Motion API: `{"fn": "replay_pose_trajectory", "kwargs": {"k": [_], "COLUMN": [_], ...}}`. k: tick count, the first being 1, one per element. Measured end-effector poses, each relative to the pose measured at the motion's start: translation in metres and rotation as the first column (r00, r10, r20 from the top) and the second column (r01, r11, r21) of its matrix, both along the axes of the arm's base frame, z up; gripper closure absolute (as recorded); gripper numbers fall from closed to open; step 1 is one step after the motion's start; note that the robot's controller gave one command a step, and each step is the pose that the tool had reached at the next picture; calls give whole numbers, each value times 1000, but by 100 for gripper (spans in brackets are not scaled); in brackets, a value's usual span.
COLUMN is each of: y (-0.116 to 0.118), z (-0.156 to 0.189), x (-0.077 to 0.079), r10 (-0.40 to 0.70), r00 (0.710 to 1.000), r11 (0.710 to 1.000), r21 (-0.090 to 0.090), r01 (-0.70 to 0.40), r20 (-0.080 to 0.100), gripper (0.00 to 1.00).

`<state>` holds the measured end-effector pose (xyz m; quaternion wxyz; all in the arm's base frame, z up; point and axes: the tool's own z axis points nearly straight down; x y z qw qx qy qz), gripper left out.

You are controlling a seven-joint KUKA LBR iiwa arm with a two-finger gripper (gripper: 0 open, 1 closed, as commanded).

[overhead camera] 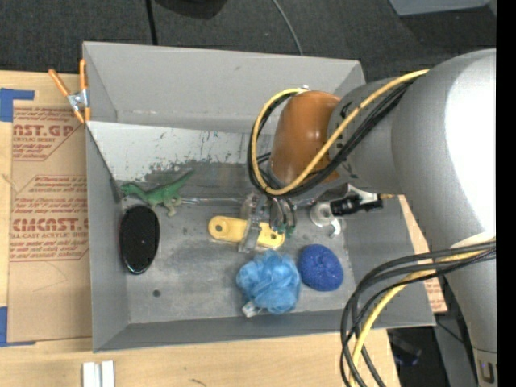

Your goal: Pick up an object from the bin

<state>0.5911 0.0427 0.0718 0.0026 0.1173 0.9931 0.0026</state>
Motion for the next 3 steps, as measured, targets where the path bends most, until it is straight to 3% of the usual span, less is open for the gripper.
{"fn": "replay_pose_trajectory", "kwargs": {"k": [1,2,3], "y": [0,0,0], "z": [3,20,44], "x": [-1,-3,-2], "r10": [0,-1,0], "r00": [1000,1000,1000], "r11": [1000,1000,1000], "r21": [0,0,0], "r01": [0,1,0], "r20": [-2,-10,-7], "gripper": [100,100,100]}}
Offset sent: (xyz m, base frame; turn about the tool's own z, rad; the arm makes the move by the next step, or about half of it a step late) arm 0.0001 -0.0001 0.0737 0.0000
